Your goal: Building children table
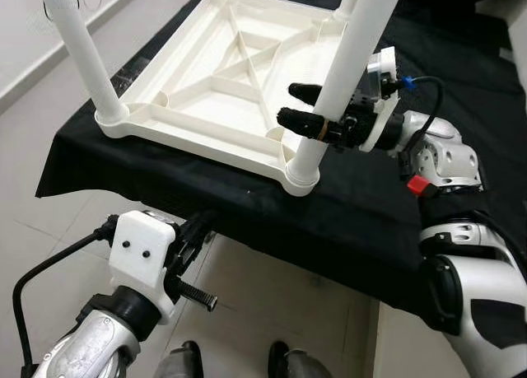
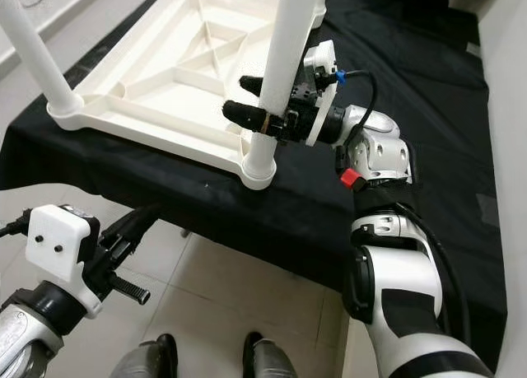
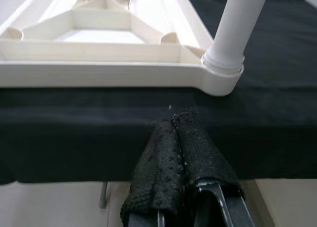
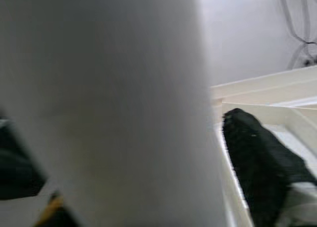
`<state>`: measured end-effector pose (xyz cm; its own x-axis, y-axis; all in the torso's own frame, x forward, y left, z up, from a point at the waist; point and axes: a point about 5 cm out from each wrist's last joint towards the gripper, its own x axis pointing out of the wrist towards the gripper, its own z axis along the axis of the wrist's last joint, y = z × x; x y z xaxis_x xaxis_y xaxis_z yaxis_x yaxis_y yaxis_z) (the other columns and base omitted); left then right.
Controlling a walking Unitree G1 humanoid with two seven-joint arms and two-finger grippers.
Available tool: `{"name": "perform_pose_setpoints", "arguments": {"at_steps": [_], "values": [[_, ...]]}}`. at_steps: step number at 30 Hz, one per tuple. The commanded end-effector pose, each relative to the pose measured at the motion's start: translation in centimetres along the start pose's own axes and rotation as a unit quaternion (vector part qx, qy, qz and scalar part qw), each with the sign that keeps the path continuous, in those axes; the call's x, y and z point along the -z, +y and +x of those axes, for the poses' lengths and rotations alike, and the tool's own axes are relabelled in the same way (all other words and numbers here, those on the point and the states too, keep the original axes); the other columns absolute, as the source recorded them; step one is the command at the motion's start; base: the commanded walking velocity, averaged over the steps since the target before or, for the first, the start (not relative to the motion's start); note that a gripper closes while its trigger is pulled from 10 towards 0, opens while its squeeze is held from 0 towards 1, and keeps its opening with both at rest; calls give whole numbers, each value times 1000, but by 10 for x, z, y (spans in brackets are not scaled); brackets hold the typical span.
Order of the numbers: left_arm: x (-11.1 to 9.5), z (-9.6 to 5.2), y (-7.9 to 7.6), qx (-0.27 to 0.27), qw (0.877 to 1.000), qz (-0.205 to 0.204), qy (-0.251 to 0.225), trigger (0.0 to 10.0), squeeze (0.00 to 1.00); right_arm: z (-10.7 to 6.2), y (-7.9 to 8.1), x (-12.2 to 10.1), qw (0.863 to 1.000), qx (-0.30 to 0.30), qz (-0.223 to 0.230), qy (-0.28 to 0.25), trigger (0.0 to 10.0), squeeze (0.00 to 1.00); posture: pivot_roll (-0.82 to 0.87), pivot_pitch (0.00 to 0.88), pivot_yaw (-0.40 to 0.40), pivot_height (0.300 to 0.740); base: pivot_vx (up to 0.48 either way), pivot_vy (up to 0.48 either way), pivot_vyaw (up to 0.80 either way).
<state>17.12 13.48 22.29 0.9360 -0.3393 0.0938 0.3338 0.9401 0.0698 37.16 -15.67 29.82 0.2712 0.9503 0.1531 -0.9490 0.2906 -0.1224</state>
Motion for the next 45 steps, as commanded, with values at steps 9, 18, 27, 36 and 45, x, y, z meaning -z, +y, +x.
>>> {"name": "perform_pose_setpoints", "arguments": {"at_steps": [9, 18, 27, 36, 45], "values": [[1, -3, -5, 12, 1000, 0, 5, 10000, 0, -22, -1, 11, 1000, 8, 16, -17, 0, 0, 183, 339, -97, 740, 0, 0, 0], [-1, 0, -4, 17, 1000, 4, 0, 10000, 0, -30, 32, 102, 886, 418, -22, 199, 0, 0, 131, 302, -96, 740, 0, 0, 0], [-8, 21, -3, 33, 999, 0, -38, 10000, 0, 28, 50, 104, 876, 455, -33, 158, 0, 0, 99, 214, -99, 740, 0, 0, 0], [-7, 20, -2, 29, 999, 1, -36, 10000, 0, 41, 51, 92, 901, 418, -7, 118, 10000, 1000, 98, 234, -96, 740, 0, 0, 0], [-4, 14, -5, 24, 999, -8, -23, 10000, 0, 9, 33, 67, 979, 182, -21, 85, 10000, 1000, 110, 276, -103, 740, 0, 0, 0]]}}
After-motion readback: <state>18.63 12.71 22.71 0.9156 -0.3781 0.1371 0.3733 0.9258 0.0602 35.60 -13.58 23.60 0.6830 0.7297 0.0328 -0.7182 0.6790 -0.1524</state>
